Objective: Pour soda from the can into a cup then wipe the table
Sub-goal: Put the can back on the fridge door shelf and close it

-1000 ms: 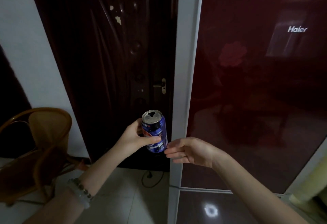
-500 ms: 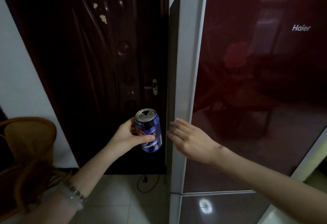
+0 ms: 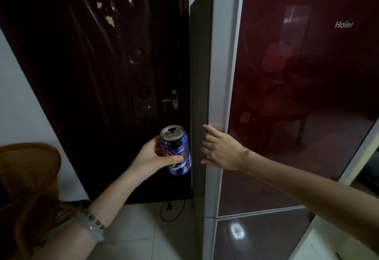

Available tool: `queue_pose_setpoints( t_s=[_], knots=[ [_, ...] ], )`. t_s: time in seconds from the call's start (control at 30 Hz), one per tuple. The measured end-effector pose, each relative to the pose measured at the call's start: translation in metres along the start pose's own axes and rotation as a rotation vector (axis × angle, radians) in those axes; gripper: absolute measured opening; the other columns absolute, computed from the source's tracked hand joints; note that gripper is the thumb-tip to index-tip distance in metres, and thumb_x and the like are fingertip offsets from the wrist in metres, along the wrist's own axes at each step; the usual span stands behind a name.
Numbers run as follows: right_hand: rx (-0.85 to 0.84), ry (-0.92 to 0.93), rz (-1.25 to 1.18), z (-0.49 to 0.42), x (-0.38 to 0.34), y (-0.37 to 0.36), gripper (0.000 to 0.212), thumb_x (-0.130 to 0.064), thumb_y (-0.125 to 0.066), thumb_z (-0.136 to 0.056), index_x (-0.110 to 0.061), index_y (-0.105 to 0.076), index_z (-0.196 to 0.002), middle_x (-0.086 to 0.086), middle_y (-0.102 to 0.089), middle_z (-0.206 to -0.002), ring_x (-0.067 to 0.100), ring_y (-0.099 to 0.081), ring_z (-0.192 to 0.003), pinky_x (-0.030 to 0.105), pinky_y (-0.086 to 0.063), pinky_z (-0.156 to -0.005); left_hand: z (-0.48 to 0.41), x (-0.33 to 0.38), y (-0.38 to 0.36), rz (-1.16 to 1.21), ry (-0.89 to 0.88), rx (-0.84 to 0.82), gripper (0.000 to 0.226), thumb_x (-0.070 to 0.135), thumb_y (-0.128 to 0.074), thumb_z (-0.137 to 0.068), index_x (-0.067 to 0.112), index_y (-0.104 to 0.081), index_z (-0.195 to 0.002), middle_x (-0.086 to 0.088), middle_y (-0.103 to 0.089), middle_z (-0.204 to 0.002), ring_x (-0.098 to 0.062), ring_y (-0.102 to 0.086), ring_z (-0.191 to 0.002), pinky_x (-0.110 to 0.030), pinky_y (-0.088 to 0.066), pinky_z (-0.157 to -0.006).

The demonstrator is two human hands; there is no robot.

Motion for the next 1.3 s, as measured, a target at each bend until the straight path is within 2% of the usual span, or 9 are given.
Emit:
queue_pose_setpoints(
  t_s=[0.17,0.23,0.3,0.33,0.53,0.73,0.93,1.1,1.3],
  knots=[
    [-0.068,-0.09,0.025,-0.004,-0.005,0.013,0.046,-0.059,-0.063,-0.075,-0.018,-0.076,-0.092,-0.003,-0.073,-0.09,0.019,-0.064,-0.106,0.043,-0.039,-0.107,0.005,-0.002,-0.005,0.022,-0.001,-0.027,0.058,0.014,-0.086,-0.053,0.025,-0.061,-0.105,0.005,-0.072,-0.099,-0.005,-0.068,-0.092,-0.015,-0.052,-0.073],
    [-0.136,-0.093,0.07,-0.006,-0.008,0.012,0.049,-0.054,-0.056,-0.083,-0.018,-0.068,-0.113,0.0,-0.068,-0.115,0.021,-0.051,-0.125,0.046,-0.022,-0.114,0.008,-0.003,-0.007,0.014,-0.004,-0.037,0.057,0.006,-0.087,-0.058,0.024,-0.061,-0.105,0.003,-0.072,-0.1,-0.005,-0.068,-0.092,-0.013,-0.051,-0.073],
    [-0.297,-0.049,0.133,-0.008,-0.012,0.0,0.048,-0.039,-0.037,-0.095,-0.013,-0.049,-0.134,0.009,-0.048,-0.141,0.029,-0.025,-0.141,0.049,0.004,-0.115,0.013,-0.003,-0.007,0.007,-0.009,-0.048,0.054,0.002,-0.084,-0.062,0.025,-0.061,-0.105,0.003,-0.072,-0.1,-0.006,-0.068,-0.092,-0.012,-0.05,-0.072],
    [-0.341,-0.033,0.162,-0.009,-0.012,0.001,0.047,-0.034,-0.033,-0.097,-0.012,-0.045,-0.136,0.011,-0.042,-0.145,0.031,-0.018,-0.142,0.049,0.007,-0.115,0.016,-0.002,-0.007,0.006,-0.009,-0.048,0.054,0.003,-0.084,-0.062,0.026,-0.061,-0.105,0.004,-0.072,-0.099,-0.005,-0.068,-0.091,-0.011,-0.05,-0.071],
    [-0.307,0.026,0.146,0.012,-0.022,0.025,0.042,-0.025,-0.032,-0.095,-0.01,-0.056,-0.126,0.011,-0.051,-0.134,0.031,-0.035,-0.13,0.046,-0.011,-0.116,0.038,0.002,-0.001,0.011,-0.024,-0.042,0.058,0.011,-0.088,-0.055,0.027,-0.062,-0.105,0.014,-0.073,-0.098,-0.003,-0.068,-0.092,-0.012,-0.05,-0.073],
    [-0.119,-0.008,0.083,0.089,-0.058,0.082,0.032,-0.028,-0.055,-0.083,-0.011,-0.071,-0.105,0.006,-0.068,-0.106,0.027,-0.059,-0.108,0.043,-0.029,-0.113,0.069,0.021,-0.028,0.082,-0.063,-0.083,0.058,0.015,-0.088,-0.053,0.026,-0.062,-0.104,0.015,-0.073,-0.097,-0.002,-0.069,-0.088,-0.01,-0.049,-0.07],
    [-0.134,-0.064,0.08,0.178,-0.082,0.13,0.03,-0.024,-0.048,-0.085,-0.012,-0.073,-0.097,0.005,-0.068,-0.099,0.027,-0.059,-0.106,0.041,-0.021,-0.116,0.119,0.044,-0.089,0.117,-0.06,-0.201,0.057,0.033,-0.086,-0.046,0.035,-0.065,-0.1,0.011,-0.072,-0.102,-0.005,-0.068,-0.093,-0.012,-0.051,-0.072],
    [-0.112,-0.198,0.054,0.253,-0.099,0.165,0.034,-0.017,-0.042,-0.09,-0.005,-0.068,-0.107,0.01,-0.066,-0.106,0.028,-0.058,-0.107,0.042,-0.016,-0.118,0.161,0.059,-0.152,0.154,-0.056,-0.315,0.065,0.033,-0.086,-0.043,0.028,-0.063,-0.103,0.01,-0.073,-0.101,-0.007,-0.069,-0.091,-0.014,-0.051,-0.07],
    [-0.255,-0.425,0.037,0.344,-0.116,0.193,0.04,-0.023,-0.044,-0.091,-0.003,-0.059,-0.122,0.015,-0.06,-0.124,0.03,-0.052,-0.12,0.046,-0.023,-0.116,0.198,0.075,-0.22,0.162,-0.082,-0.449,0.059,0.01,-0.089,-0.052,0.023,-0.062,-0.103,0.012,-0.074,-0.093,-0.006,-0.07,-0.084,-0.013,-0.052,-0.066]
  ],
)
Point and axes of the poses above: each hand's wrist, its own z-axis away from the middle knuckle, its own y-axis out of the back of the hand, x = y × z, the point moved 5 cm from there along -z, towards the middle knuckle
